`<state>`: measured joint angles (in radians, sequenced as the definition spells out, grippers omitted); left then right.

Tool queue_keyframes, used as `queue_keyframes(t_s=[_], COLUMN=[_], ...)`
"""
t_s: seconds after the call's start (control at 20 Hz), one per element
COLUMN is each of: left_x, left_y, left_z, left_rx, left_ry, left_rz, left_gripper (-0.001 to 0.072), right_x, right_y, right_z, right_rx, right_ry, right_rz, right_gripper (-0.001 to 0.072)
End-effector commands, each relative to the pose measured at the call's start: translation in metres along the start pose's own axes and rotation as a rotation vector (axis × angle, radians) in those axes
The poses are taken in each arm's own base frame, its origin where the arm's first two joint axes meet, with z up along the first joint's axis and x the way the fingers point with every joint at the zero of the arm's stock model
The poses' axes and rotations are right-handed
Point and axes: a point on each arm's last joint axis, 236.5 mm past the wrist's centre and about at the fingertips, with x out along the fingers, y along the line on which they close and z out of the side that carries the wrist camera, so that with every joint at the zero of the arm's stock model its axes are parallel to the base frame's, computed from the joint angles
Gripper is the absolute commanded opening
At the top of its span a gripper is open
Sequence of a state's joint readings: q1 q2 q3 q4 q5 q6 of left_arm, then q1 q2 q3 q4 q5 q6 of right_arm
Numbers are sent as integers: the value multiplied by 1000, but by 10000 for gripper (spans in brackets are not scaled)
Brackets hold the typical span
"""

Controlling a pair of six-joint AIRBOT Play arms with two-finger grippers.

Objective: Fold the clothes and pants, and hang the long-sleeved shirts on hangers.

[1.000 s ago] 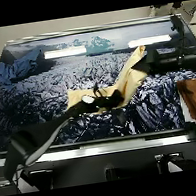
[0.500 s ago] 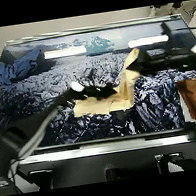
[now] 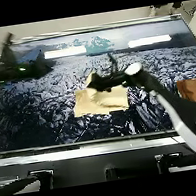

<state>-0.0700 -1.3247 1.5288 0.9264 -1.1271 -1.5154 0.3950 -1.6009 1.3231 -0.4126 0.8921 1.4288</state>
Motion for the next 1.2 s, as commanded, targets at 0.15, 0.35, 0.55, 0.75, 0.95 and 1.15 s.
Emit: queue_keyframes(t_s=[0.15,0.35,0.55,0.75,0.95,1.15], left_x=[-84,-81,-80,-80,-80,-80], left_y=[-21,-11,-7,-7,-7,-9], left_z=[4,-4,-5,-5,-5,-5], left_rx=[103,120,122,121,119,97], left_ry=[-113,-77,-74,-74,-74,-75], left_rz=[57,91,103,103,103,95], left_gripper=[20,20,20,21,21,21], right_x=[88,17,-115,-185,-140,-98], right_y=[-17,-26,-148,-236,-226,-227], right_z=[3,49,56,7,-8,5], right_rx=[185,78,128,382,257,288], right_ry=[-125,-145,-26,102,167,114], right_rz=[74,86,-272,-420,-234,-150], right_gripper=[707,706,703,675,624,624])
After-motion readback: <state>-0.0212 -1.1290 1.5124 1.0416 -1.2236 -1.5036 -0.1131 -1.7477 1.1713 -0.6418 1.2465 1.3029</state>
